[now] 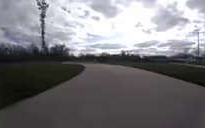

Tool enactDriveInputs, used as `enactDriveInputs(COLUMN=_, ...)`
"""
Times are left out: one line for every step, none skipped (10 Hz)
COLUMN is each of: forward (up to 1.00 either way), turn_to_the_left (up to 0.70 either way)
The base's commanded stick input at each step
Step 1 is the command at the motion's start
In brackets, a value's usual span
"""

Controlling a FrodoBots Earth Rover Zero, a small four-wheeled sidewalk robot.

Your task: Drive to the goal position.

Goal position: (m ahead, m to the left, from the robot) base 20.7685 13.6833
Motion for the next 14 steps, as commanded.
enactDriveInputs(forward=0.99, turn_to_the_left=0.00)
enactDriveInputs(forward=0.99, turn_to_the_left=0.00)
enactDriveInputs(forward=0.99, turn_to_the_left=0.00)
enactDriveInputs(forward=0.99, turn_to_the_left=0.00)
enactDriveInputs(forward=0.99, turn_to_the_left=0.00)
enactDriveInputs(forward=0.99, turn_to_the_left=0.00)
enactDriveInputs(forward=0.99, turn_to_the_left=0.00)
enactDriveInputs(forward=0.99, turn_to_the_left=0.00)
enactDriveInputs(forward=0.99, turn_to_the_left=0.00)
enactDriveInputs(forward=0.99, turn_to_the_left=0.00)
enactDriveInputs(forward=0.99, turn_to_the_left=0.00)
enactDriveInputs(forward=0.99, turn_to_the_left=0.00)
enactDriveInputs(forward=0.99, turn_to_the_left=0.00)
enactDriveInputs(forward=0.99, turn_to_the_left=0.00)
